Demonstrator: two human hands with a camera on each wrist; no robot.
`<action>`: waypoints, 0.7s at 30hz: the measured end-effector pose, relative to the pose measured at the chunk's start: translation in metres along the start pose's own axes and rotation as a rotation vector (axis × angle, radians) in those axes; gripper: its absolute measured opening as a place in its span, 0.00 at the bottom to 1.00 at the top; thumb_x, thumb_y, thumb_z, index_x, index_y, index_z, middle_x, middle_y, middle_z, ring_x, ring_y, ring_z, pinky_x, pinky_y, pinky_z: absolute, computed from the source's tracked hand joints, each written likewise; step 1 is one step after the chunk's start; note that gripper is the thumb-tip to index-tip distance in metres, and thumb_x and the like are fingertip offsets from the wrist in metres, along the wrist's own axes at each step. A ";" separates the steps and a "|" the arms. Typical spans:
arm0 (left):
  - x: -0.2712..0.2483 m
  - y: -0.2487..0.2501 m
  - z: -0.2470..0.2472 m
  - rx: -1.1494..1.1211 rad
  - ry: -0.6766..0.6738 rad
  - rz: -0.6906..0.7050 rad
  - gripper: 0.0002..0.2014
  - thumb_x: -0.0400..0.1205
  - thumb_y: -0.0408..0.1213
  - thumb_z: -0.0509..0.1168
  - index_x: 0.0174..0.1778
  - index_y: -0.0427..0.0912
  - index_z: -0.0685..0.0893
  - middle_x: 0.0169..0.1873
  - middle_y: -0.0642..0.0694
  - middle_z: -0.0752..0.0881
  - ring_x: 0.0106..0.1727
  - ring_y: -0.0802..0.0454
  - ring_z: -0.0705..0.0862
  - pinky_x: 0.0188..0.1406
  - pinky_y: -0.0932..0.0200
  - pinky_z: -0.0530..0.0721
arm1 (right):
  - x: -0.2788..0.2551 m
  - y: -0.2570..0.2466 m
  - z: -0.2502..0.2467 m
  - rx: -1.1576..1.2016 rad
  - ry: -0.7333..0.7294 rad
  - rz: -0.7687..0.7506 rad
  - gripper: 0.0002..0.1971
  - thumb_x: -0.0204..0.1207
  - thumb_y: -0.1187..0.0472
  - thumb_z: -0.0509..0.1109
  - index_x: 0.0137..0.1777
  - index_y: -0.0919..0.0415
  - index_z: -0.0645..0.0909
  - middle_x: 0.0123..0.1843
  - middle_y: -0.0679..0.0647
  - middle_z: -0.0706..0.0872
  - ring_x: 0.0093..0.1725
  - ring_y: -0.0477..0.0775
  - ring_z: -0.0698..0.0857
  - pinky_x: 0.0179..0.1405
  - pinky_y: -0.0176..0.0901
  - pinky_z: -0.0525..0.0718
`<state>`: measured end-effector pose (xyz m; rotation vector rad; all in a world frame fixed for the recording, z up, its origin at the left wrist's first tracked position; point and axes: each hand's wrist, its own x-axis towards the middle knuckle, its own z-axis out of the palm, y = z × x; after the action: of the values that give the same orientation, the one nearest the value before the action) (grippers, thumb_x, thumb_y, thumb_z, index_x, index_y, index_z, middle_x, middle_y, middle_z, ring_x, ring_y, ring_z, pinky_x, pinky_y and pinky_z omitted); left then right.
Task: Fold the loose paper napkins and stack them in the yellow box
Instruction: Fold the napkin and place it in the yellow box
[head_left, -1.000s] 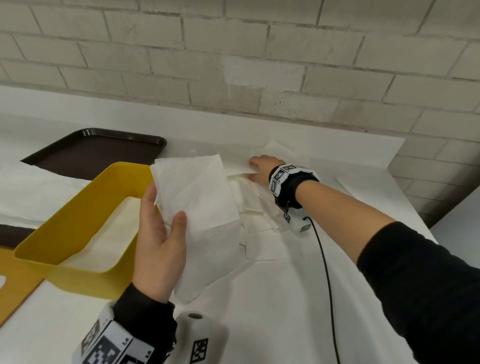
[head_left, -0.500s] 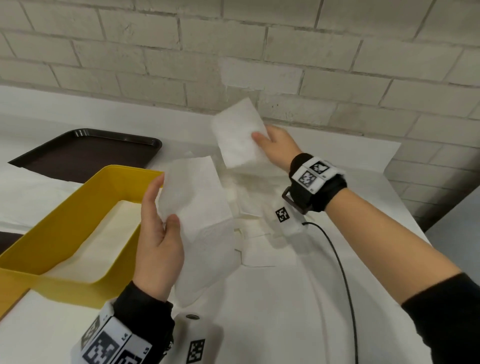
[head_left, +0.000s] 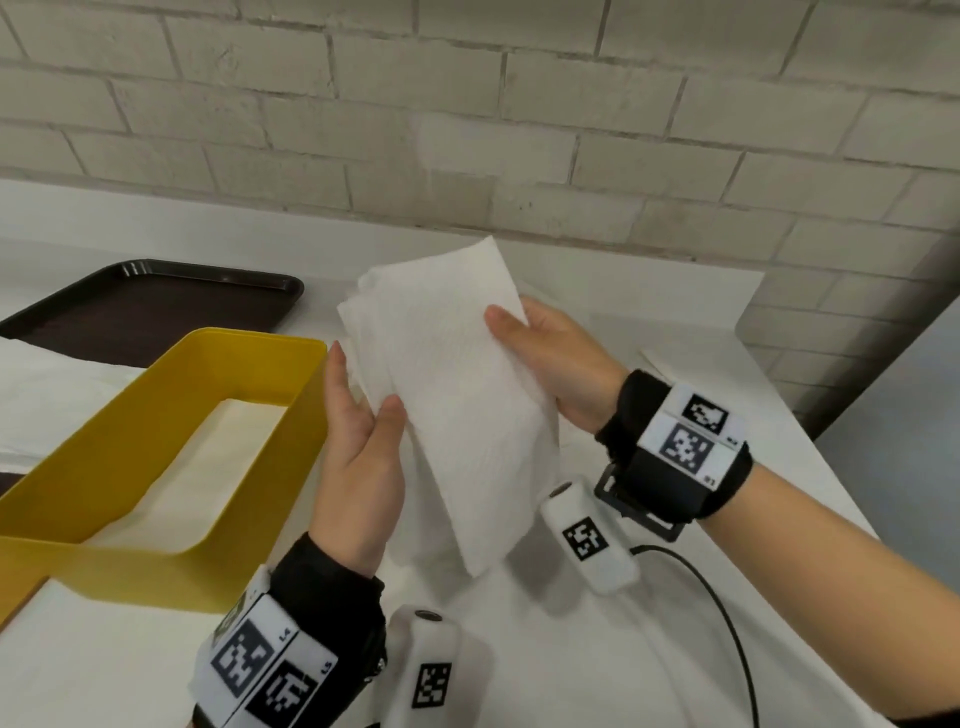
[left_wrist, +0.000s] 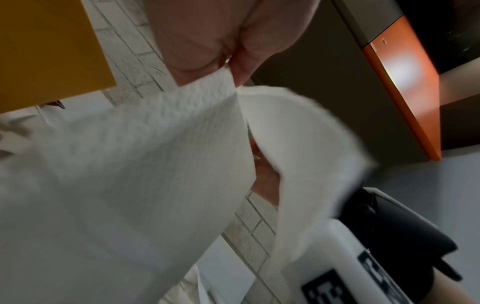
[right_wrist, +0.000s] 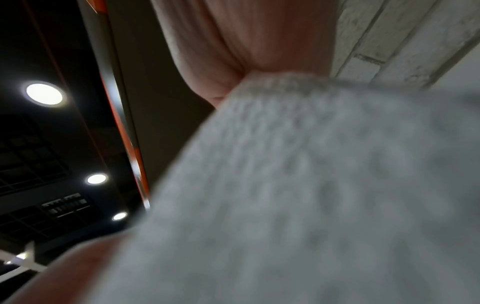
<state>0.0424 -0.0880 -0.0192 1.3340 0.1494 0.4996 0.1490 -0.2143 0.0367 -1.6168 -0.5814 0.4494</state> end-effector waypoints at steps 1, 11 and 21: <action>-0.002 0.001 0.002 -0.009 -0.016 -0.017 0.29 0.86 0.35 0.55 0.81 0.55 0.53 0.74 0.51 0.73 0.74 0.52 0.73 0.75 0.40 0.69 | -0.001 0.004 0.003 0.012 -0.003 0.013 0.09 0.85 0.58 0.55 0.57 0.51 0.76 0.54 0.48 0.85 0.51 0.47 0.86 0.56 0.42 0.83; -0.014 0.004 0.002 0.140 0.031 0.021 0.23 0.79 0.39 0.68 0.69 0.45 0.71 0.63 0.48 0.82 0.63 0.52 0.82 0.63 0.46 0.82 | -0.007 0.016 0.017 -0.195 -0.065 0.061 0.09 0.84 0.59 0.56 0.57 0.56 0.58 0.55 0.51 0.73 0.53 0.50 0.79 0.57 0.48 0.81; -0.015 0.004 -0.026 0.215 0.184 0.025 0.19 0.83 0.28 0.57 0.68 0.49 0.70 0.63 0.49 0.80 0.65 0.50 0.79 0.68 0.42 0.76 | 0.032 0.061 -0.021 -1.286 -0.177 0.157 0.24 0.74 0.46 0.69 0.64 0.58 0.69 0.62 0.56 0.73 0.59 0.56 0.74 0.57 0.47 0.75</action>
<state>0.0183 -0.0706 -0.0243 1.4996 0.3466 0.6422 0.1937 -0.2165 -0.0195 -2.8756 -0.9768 0.3305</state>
